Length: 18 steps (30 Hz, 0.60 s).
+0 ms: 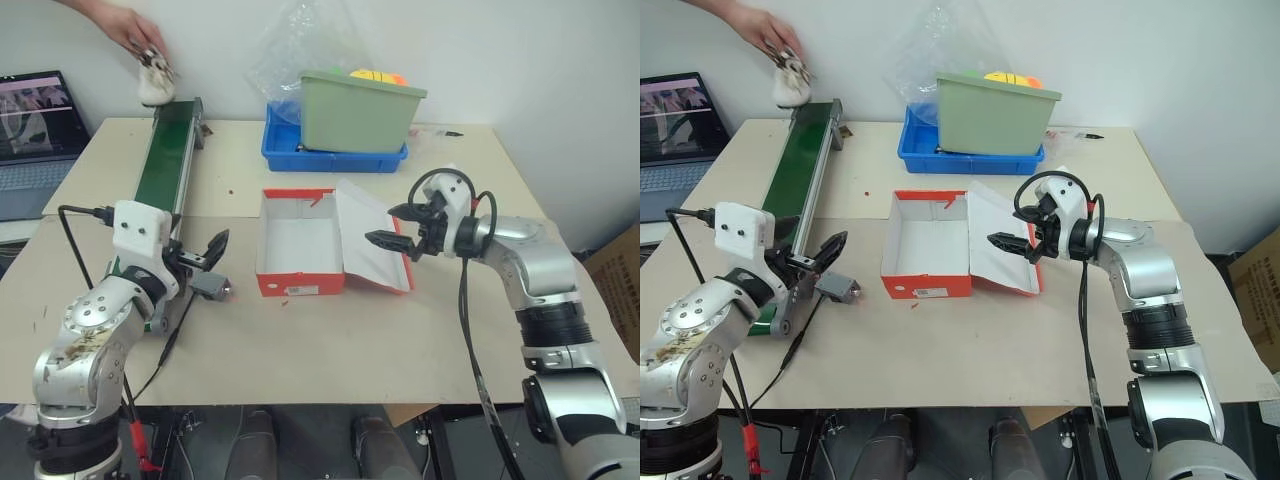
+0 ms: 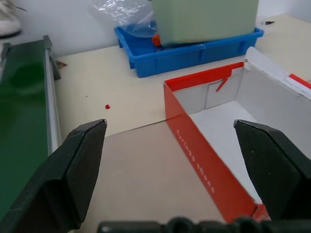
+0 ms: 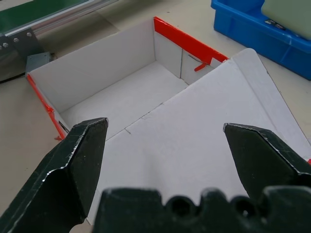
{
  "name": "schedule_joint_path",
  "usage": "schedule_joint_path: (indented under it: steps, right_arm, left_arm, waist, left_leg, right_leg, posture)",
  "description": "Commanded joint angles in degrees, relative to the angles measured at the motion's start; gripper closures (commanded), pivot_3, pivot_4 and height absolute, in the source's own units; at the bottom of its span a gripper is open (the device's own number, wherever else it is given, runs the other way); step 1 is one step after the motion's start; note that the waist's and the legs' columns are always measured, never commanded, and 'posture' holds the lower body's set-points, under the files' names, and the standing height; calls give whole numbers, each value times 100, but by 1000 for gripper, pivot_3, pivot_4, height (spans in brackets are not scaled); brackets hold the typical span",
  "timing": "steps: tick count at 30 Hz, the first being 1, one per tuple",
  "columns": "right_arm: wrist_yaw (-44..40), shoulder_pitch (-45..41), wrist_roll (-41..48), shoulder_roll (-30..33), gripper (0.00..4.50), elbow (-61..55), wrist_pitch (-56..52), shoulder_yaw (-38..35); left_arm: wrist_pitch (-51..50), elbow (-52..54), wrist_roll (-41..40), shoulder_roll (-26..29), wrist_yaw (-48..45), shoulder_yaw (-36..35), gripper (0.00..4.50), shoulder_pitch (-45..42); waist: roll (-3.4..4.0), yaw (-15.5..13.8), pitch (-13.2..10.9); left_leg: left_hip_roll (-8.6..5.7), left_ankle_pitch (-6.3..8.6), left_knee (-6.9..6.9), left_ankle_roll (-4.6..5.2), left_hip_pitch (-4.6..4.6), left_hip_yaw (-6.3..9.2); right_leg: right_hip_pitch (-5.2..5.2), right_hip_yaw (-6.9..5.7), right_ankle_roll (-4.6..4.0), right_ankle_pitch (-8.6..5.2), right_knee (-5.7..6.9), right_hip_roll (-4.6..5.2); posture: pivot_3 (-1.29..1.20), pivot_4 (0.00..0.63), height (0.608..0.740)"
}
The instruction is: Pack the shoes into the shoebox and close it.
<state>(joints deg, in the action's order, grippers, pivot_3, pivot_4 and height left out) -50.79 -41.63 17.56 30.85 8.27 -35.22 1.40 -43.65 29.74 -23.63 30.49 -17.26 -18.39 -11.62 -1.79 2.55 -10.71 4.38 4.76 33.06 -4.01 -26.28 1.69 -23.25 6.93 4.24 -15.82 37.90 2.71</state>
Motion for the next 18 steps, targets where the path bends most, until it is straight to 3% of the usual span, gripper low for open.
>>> schedule_joint_path:
  steps: [1,12,18]
  right_arm:
    - [110,35,235,-80,9,-368,-89,-200]
    - [-622,-61,549,-151,9,-640,129,178]
    - [-955,-388,685,-488,9,-510,218,314]
  left_arm:
    - [212,69,82,-20,150,-126,0,-145]
    - [215,150,288,-196,648,-385,0,54]
    - [241,254,517,-404,1140,-762,0,322]
  waist:
    - [0,-1,0]
    - [0,12,0]
    - [-1,39,1]
  left_leg:
    - [0,0,0,0,0,0]
    - [0,0,0,0,0,0]
    - [1,0,0,0,1,2]
  right_leg:
    - [0,0,0,0,0,0]
    - [0,0,0,0,2,0]
    - [-1,-1,0,0,3,-2]
  posture:
    - [0,150,740]
    - [0,150,740]
    - [0,150,740]
